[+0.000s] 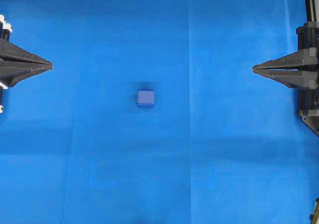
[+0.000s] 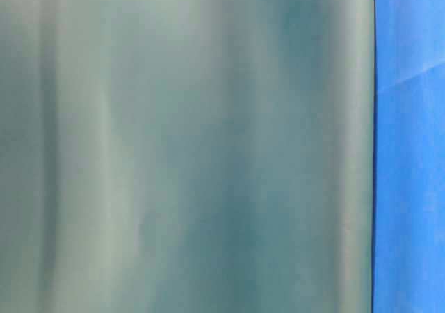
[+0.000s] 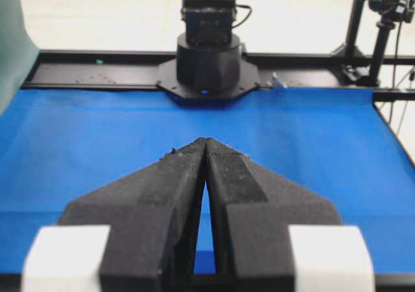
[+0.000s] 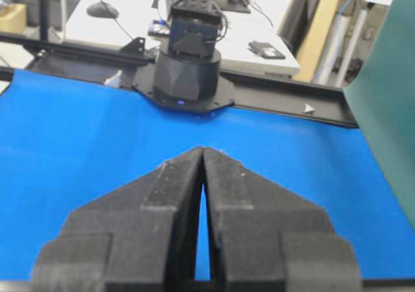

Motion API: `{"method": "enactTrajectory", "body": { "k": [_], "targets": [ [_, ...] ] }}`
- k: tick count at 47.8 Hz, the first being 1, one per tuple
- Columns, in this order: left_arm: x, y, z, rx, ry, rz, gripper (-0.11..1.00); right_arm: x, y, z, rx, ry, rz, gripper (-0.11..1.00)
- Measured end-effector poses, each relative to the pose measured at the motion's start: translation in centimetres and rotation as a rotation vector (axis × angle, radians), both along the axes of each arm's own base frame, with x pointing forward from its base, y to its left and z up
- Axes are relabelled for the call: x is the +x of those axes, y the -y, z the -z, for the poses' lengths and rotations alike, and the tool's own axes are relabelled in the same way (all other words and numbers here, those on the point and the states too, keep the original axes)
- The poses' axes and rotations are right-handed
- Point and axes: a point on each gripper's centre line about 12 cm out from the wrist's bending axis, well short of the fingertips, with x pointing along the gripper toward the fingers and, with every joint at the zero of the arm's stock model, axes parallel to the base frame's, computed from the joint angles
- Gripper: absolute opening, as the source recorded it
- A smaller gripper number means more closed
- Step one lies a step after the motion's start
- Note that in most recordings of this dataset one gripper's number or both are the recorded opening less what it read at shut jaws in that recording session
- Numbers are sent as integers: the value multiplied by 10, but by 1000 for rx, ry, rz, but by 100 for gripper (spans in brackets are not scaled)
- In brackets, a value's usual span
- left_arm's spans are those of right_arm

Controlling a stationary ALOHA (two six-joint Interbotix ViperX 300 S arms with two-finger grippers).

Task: Handover the blue block to the right arm after grasping it with the left arm, then place it in the designated position.
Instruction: 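Open both grippers wide at their start positions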

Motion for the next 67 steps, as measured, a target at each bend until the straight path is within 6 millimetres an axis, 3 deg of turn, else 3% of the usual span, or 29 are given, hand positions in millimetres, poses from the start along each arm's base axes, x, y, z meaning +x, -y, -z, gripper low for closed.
{"method": "enactTrajectory", "body": {
  "k": [5,27,32,34,42,45,48,67],
  "targets": [
    [0,0,1,14,-9,-1,0,1,0,1,0,-5,0,-5],
    [0,0,1,18,-6,-1,1,3,0,6,3,-41,-2,-3],
    [0,0,1,18,-6,-1,11,3,0,5,9,-43,0,11],
    [0,0,1,20,-8,-1,22,3,0,6,11,-49,-2,19],
    [0,0,1,12,-5,0,74,4,0,6,46,-57,0,70],
    [0,0,0,6,-2,0,87,4,0,6,49,-61,0,86],
    [0,0,0,5,-2,0,93,4,0,6,50,-66,1,96],
    [2,0,0,-8,5,3,93,4,1,7,55,-73,6,98]
  ]
}}
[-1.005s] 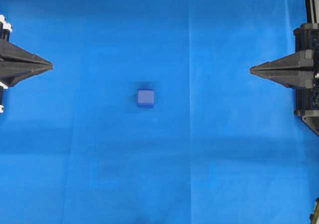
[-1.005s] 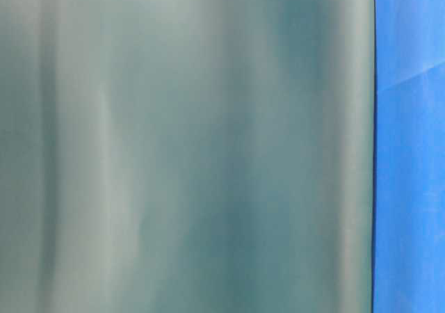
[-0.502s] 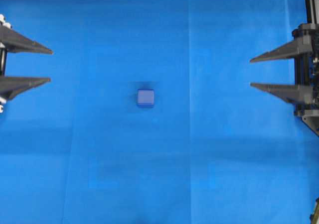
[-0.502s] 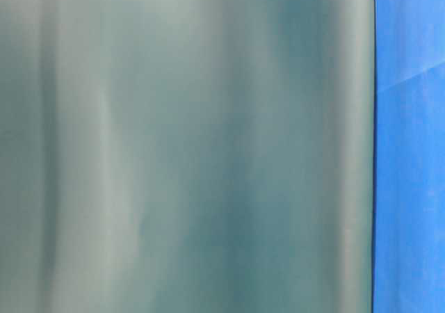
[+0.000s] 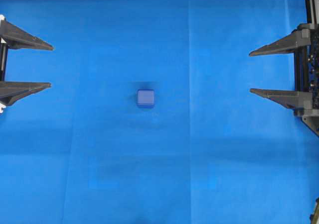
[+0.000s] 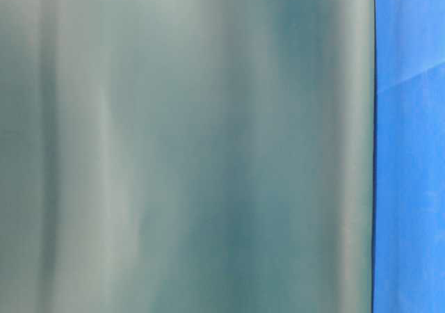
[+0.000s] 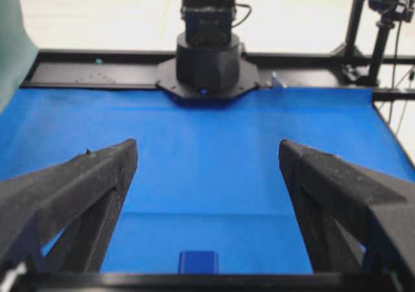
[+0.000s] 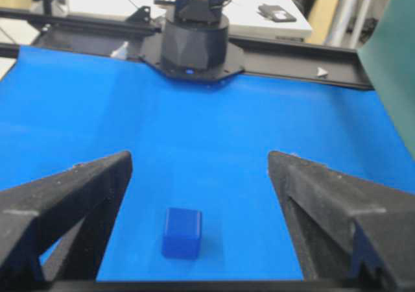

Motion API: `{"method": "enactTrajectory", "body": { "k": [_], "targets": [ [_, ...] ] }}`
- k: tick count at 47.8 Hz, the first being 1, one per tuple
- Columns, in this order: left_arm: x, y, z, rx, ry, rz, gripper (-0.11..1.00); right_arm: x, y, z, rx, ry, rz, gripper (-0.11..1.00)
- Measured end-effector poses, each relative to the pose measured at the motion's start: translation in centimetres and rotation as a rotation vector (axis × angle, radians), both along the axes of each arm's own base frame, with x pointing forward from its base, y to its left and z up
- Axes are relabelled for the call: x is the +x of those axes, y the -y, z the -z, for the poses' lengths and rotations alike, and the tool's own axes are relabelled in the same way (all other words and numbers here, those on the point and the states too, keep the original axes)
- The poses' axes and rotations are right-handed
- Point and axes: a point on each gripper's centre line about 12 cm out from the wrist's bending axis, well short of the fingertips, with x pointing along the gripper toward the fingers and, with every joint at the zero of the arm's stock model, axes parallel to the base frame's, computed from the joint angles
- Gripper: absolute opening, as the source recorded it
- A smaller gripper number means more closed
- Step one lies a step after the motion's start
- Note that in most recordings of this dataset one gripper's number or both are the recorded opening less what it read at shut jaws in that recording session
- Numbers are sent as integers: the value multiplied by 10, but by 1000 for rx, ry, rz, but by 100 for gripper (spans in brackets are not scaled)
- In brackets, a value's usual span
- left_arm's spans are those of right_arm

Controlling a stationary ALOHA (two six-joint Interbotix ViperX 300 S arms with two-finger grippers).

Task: Handover the blue block to the right arm after grasping it with the left arm, then place it in the designated position.
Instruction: 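Open both grippers wide at their start positions, then move the open left gripper forward over the dark-blue cube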

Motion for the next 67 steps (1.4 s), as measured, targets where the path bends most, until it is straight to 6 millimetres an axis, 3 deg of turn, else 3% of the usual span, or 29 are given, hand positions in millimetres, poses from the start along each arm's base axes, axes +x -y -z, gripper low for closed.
{"method": "enactTrajectory", "body": {
  "k": [7,26,55,67],
  "targets": [
    [8,0,2,-3,0,-1,93,0,0,0,0,2,0,98],
    [62,0,6,-2,-15,1,93,0,0,0,0,2,2,98],
    [173,-1,6,15,-101,-3,93,2,1,1,0,3,3,98],
    [187,-1,9,-5,-161,-4,93,3,1,1,0,5,4,98]
  ]
}}
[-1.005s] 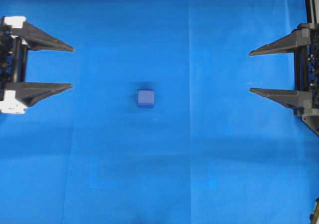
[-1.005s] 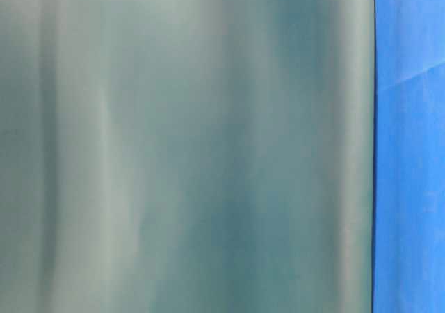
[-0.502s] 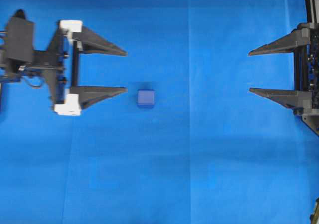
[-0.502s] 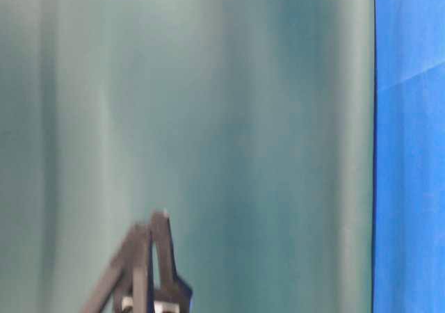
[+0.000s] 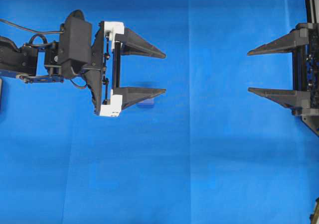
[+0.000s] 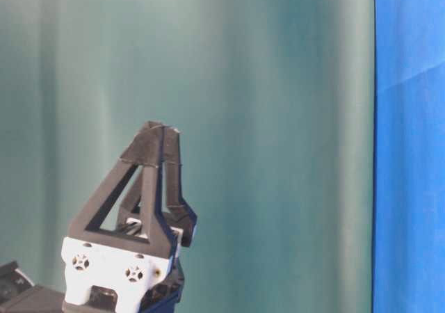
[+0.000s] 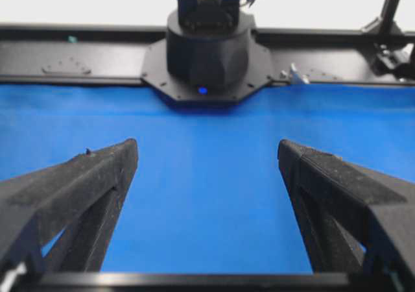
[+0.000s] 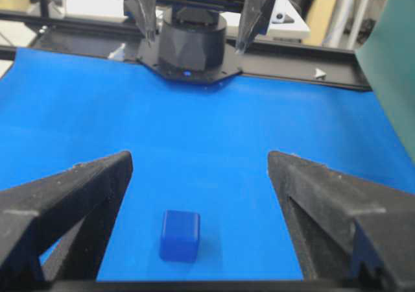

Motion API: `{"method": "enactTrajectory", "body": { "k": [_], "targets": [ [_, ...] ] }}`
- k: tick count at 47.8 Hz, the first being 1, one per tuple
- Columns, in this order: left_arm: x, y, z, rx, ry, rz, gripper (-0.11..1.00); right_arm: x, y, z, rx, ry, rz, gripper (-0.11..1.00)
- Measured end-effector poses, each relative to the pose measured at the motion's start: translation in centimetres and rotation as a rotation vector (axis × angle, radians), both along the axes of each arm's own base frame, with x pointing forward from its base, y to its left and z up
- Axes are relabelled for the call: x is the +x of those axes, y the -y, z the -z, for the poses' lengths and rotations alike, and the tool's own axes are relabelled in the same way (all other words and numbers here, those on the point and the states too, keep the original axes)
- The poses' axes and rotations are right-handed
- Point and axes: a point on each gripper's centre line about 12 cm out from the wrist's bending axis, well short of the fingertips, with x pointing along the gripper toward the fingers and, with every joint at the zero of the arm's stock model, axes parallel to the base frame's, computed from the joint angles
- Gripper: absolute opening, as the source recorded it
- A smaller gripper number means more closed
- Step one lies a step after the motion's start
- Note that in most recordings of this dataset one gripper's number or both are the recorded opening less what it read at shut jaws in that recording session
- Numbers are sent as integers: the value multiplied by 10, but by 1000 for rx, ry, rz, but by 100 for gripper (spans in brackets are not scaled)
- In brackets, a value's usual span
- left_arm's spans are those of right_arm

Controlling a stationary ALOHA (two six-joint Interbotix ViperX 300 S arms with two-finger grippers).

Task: Handover the blue block to the right arm after grasping it with the left arm, then place it in the designated position.
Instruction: 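Move the open left gripper forward over the dark-blue cube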

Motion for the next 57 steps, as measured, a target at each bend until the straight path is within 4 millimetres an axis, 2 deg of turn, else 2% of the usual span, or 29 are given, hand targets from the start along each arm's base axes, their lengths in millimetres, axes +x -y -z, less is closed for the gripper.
{"method": "enactTrajectory", "body": {
  "k": [10,23,37,48,57],
  "targets": [
    [4,0,5,-53,-120,-8,93,0,0,1,0,-2,0,98],
    [19,0,21,-57,-485,-19,93,0,0,0,0,0,0,98],
    [38,4,28,-47,-830,-22,93,0,0,0,2,0,0,98],
    [48,3,20,-30,-935,-23,93,1,0,0,2,-3,0,98],
    [51,3,18,3,-948,-6,93,2,0,1,2,-9,0,98]
  ]
}}
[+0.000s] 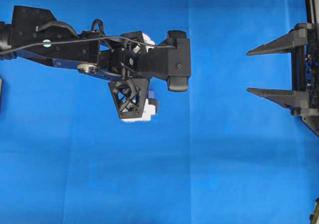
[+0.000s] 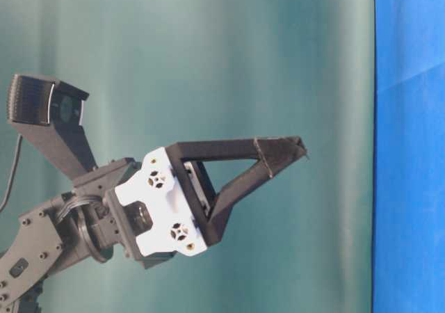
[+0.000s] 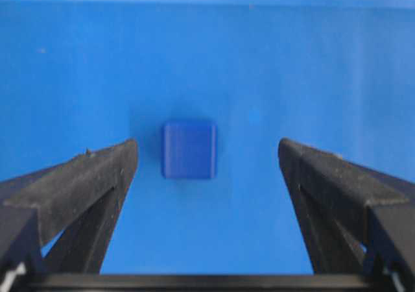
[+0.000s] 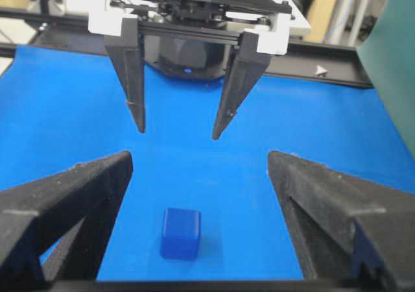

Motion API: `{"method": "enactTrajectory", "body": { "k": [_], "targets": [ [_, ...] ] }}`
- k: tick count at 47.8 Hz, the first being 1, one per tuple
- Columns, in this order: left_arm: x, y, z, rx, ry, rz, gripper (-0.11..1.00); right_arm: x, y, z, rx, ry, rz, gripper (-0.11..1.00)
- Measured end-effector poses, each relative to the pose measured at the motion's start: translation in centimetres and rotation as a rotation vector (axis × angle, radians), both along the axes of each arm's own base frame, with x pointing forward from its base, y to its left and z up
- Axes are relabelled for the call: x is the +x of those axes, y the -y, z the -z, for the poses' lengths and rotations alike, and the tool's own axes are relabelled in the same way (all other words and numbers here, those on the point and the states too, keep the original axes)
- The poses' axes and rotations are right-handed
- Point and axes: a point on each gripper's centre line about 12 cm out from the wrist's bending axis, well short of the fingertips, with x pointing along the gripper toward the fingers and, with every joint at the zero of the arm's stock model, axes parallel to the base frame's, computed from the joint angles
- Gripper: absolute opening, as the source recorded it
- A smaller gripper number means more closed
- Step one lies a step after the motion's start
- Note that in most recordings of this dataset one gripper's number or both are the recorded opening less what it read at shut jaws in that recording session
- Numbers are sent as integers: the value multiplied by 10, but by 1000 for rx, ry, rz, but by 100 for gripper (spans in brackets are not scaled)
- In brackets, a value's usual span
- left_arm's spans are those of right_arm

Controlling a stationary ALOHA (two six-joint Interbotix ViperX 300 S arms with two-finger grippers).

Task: Handover the blue block to the right arm after grasping it with the left arm, then place it in the designated position.
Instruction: 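Move the open left gripper forward over the dark-blue cube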

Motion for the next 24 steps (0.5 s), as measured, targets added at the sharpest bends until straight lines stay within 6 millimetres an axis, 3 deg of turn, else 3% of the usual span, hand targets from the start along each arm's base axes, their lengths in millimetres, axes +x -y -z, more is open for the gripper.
{"method": "enactTrajectory", "body": {
  "k": [24],
  "targets": [
    [0,1,0,-4,-1,-7,93,0,0,-1,0,2,0,98]
  ]
}}
